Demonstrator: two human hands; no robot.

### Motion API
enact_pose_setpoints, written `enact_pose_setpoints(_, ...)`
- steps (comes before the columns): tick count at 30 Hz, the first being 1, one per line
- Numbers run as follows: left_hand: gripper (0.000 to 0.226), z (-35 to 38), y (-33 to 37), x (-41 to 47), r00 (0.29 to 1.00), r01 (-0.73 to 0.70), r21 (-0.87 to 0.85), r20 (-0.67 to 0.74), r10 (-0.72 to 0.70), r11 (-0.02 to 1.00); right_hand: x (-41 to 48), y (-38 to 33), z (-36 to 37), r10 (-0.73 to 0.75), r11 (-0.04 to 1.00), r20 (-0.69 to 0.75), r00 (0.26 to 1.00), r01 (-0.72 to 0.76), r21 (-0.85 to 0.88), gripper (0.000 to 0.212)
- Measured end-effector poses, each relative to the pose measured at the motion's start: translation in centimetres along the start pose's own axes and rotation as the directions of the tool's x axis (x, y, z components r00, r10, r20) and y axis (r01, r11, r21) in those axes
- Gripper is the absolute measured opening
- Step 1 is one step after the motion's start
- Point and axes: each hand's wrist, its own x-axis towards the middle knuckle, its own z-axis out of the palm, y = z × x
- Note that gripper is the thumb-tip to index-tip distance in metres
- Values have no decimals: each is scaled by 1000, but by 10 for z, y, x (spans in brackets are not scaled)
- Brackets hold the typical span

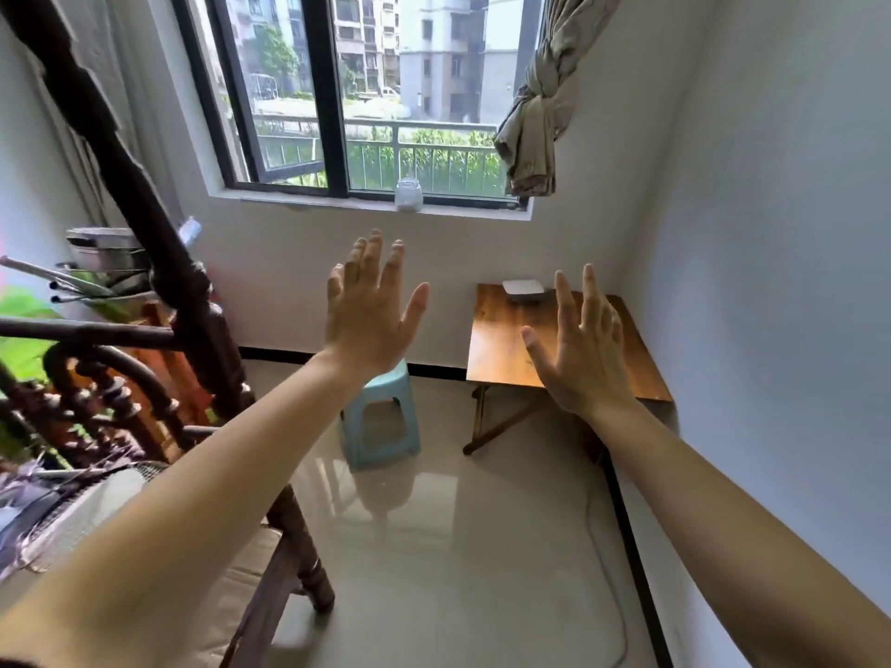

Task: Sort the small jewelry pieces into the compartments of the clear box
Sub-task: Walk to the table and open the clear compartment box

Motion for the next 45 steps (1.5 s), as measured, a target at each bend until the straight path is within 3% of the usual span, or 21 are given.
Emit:
enact_pose_setpoints(11, 67, 177, -56, 187, 996, -68, 47, 63, 65, 997, 186, 82, 166, 8, 1000, 19, 1000, -9, 16, 78)
enact_pose_setpoints(17, 67, 248, -102, 290, 992, -68, 122, 117, 54, 990, 300, 118, 250, 91, 995, 101, 991, -95, 34, 77)
enact_pose_setpoints(25, 64, 345, -168, 413, 994, -25, 49, 108, 20, 998, 426, 127, 341, 66, 998, 113, 991, -66, -6, 78)
enact_pose_setpoints(31, 65, 457, -193, 518, 971, -153, -76, 171, 164, 985, 485, 155, 406, 144, 980, 85, 986, -130, -148, 79)
enact_pose_setpoints(35, 66, 524, -186, 572, 913, -256, -141, 291, 287, 956, 496, 188, 424, 351, 900, 96, 932, -307, -309, 80)
enact_pose_setpoints(39, 68, 580, -163, 603, 818, -373, -200, 389, 423, 906, 480, 219, 428, 580, 757, 32, 814, -524, -389, 80)
enact_pose_setpoints(45, 68, 650, -108, 618, 704, -480, -267, 451, 548, 836, 444, 263, 438, 731, 601, -32, 681, -666, -442, 80)
